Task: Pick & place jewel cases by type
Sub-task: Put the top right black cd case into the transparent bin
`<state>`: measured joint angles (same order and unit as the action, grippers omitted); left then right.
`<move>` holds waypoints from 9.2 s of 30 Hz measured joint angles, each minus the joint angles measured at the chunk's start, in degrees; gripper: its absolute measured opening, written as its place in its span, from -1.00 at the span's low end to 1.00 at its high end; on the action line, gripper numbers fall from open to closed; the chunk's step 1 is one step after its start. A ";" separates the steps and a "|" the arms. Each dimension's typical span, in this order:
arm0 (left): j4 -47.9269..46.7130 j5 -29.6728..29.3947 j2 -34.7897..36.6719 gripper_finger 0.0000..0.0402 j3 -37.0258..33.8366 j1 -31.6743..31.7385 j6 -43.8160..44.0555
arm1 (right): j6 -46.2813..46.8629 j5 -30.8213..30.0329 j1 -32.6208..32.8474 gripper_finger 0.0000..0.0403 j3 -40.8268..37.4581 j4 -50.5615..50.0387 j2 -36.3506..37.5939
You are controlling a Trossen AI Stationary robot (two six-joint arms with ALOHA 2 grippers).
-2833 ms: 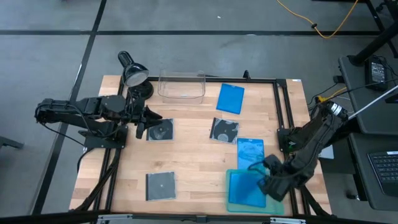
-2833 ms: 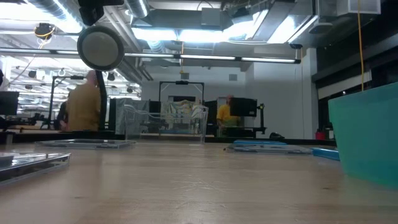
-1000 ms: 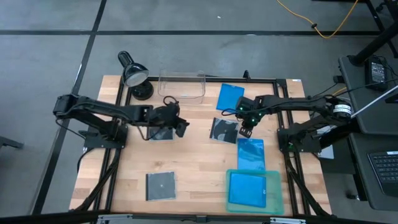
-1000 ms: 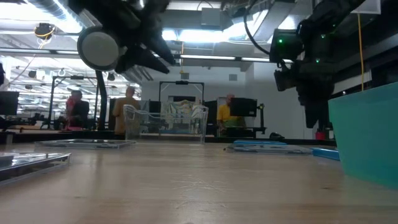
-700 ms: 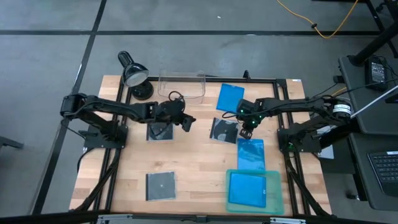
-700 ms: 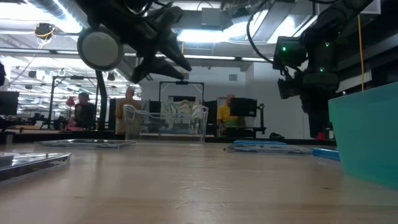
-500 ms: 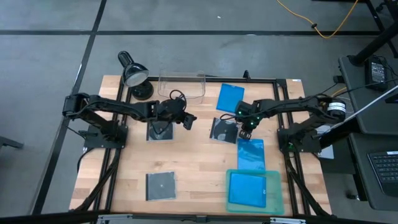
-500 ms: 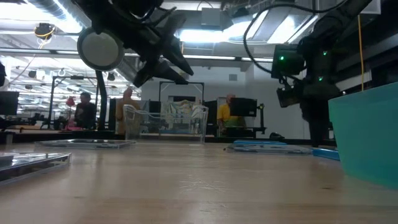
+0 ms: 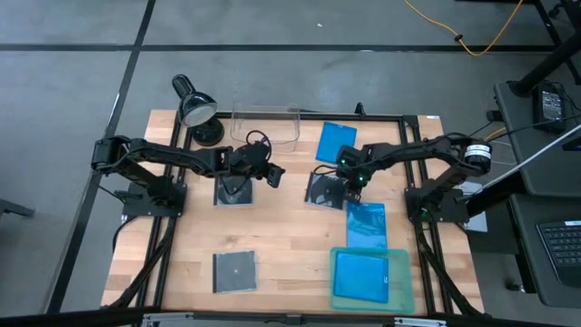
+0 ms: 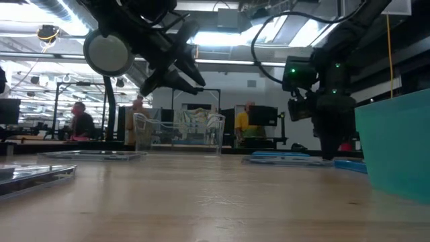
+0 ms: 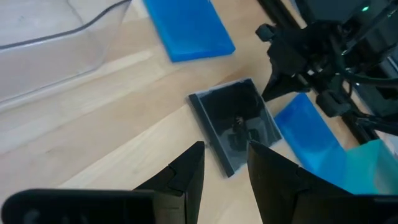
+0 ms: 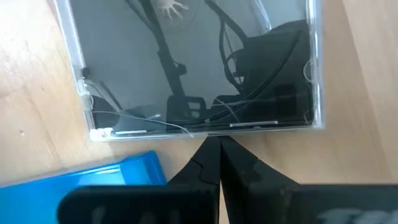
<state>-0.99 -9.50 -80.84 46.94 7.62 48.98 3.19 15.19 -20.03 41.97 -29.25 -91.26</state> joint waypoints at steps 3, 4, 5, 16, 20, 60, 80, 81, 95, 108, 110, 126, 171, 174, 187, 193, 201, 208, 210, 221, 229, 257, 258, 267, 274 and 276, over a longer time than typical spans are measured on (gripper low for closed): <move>-1.11 -0.02 -0.28 -0.44 -0.04 0.00 1.17 | -0.71 0.14 -0.69 -0.98 0.72 1.96 -0.24; -1.09 0.03 -0.71 -0.44 -0.04 0.00 1.37 | -0.73 -0.10 -0.84 -0.98 0.90 3.77 -0.51; -1.50 0.20 -1.13 -0.44 -0.05 0.00 1.57 | -0.80 -0.32 -0.93 -0.98 1.07 5.00 -0.80; 4.20 4.82 -11.70 -0.43 -0.11 0.00 9.76 | -0.56 4.24 -1.09 -0.98 1.29 8.21 -4.83; 6.92 6.69 -15.31 -0.43 -0.11 0.00 11.38 | -0.61 5.22 -1.05 -0.98 1.17 9.54 -4.83; 27.39 6.54 -27.90 0.11 -0.28 0.04 18.93 | -3.73 6.13 -0.94 -0.98 0.92 14.55 -5.05; 26.46 6.54 -26.65 0.11 1.81 0.07 17.69 | -5.06 6.13 -0.97 -0.98 0.92 13.56 -4.96; 26.43 6.51 -26.37 0.11 1.81 0.07 17.69 | -5.14 6.13 -0.97 -0.98 0.92 13.55 -4.96; 28.64 4.50 -21.71 0.11 2.66 -0.02 14.72 | -5.21 6.06 -0.97 -0.98 0.92 13.28 -5.03; 28.67 6.14 -21.77 0.11 7.05 -0.20 12.36 | -5.56 6.01 -0.97 -0.98 0.94 13.44 -5.03; 27.93 6.08 -21.81 0.11 7.31 -0.15 12.36 | -6.10 6.00 -0.97 -0.98 0.94 13.46 -5.03; 27.95 7.46 -24.59 0.11 8.64 0.03 14.99 | -6.47 5.90 -0.97 -0.98 0.99 13.17 -5.03; 20.25 17.07 -31.14 -0.44 12.94 0.86 14.76 | -9.52 6.77 -0.99 -0.94 1.10 10.83 -4.98; 20.33 16.90 -30.29 -0.54 12.98 0.94 14.16 | -9.61 6.96 -0.99 -0.93 1.10 10.26 -4.96; 4.89 12.66 -21.45 -0.96 12.98 1.02 6.34 | -11.22 6.32 -1.45 -0.97 0.59 4.90 -0.23; -2.37 7.15 -14.94 -0.95 12.98 0.32 2.46 | -11.00 3.55 -3.88 -0.93 0.72 3.40 8.19; -3.54 -2.24 -4.55 -0.95 12.96 -0.87 -4.83 | -5.44 3.22 -7.64 -0.97 0.81 7.32 18.00; -3.38 -8.80 4.12 -0.96 12.96 -2.68 -14.70 | 0.52 3.77 -8.59 -0.89 0.88 16.20 21.31; -3.59 -10.07 6.24 -0.96 12.96 -3.67 -18.54 | 1.66 4.47 -8.58 -0.88 0.88 18.81 21.57; -2.72 -18.08 13.58 -0.97 12.96 -11.94 -38.85 | 8.90 9.05 -8.57 -0.88 0.90 28.13 21.57; 5.06 -25.88 15.48 -0.97 12.96 -19.00 -55.13 | 11.67 9.01 -8.57 -0.87 0.92 28.23 21.57; 38.62 -52.35 15.31 -0.98 12.96 -44.85 -125.36 | 14.57 8.38 -8.55 -0.87 0.94 28.15 21.57; 38.60 -52.56 15.26 -0.98 12.96 -45.21 -125.43 | 14.57 8.36 -8.55 -0.87 0.94 28.15 21.57; 38.31 -53.50 15.26 -0.98 12.96 -48.69 -127.32 | 14.55 8.25 -8.55 -0.87 0.94 28.15 21.57; 38.97 -57.05 15.28 -0.98 12.97 -48.49 -111.99 | 14.68 8.25 -8.55 -0.87 0.94 28.15 21.57; 38.97 -58.98 15.28 -0.98 12.98 -47.56 -105.08 | 14.73 8.27 -8.55 -0.87 0.94 28.15 21.57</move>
<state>37.98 -68.48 -65.56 59.92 -39.94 -56.10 17.92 23.46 -28.58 42.92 -1.10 -69.69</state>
